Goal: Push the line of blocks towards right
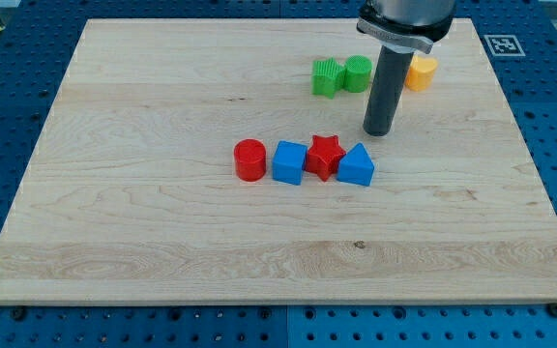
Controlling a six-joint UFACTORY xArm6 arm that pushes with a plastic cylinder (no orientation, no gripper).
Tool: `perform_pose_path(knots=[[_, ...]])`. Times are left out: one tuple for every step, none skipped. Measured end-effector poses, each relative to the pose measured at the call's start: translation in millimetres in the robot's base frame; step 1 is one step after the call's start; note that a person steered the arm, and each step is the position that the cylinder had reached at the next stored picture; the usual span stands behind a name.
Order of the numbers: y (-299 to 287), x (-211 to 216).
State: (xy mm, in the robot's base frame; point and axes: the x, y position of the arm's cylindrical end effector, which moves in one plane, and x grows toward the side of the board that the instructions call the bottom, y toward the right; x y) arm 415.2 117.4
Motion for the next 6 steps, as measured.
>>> perform_pose_path(knots=[[0.0, -0.3], [-17.0, -12.1], [-57.7, -15.0], [-117.5, -8.2], [-180.9, 10.6], [-203.3, 40.8]])
